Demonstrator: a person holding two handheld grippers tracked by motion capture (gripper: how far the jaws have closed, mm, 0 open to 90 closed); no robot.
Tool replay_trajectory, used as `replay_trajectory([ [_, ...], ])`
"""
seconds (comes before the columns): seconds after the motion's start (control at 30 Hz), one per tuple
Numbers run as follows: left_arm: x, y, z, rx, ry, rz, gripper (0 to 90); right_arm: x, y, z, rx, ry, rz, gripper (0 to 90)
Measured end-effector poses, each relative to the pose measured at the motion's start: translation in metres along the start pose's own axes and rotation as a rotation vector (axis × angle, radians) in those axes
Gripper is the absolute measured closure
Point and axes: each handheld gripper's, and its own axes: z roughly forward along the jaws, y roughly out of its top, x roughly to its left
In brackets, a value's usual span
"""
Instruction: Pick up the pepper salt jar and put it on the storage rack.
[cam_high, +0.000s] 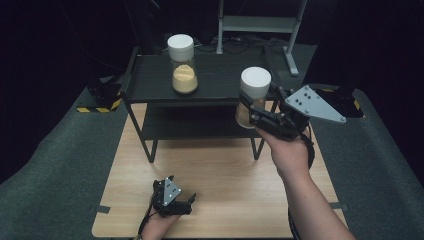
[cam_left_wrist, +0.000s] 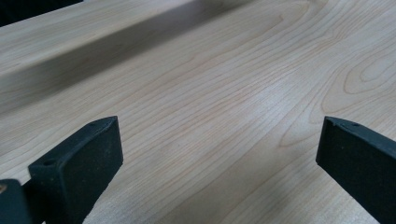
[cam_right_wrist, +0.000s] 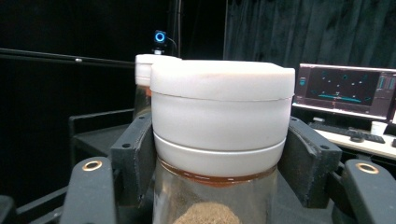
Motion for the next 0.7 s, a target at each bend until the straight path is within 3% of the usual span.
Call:
replay_trajectory([
  [0.3, 0.001, -0.001, 0.0, -0.006, -0.004, -0.011, 0.7, -0.005, 0.008, 0.022, 0.006, -0.021, 0.017, 33.9],
  [0.7, 0.003, -0.001, -0.001, -0.006, -0.008, -0.017, 0.8, -0.006, 0.012, 0.054, 0.003, -0.051, 0.0, 33.9],
])
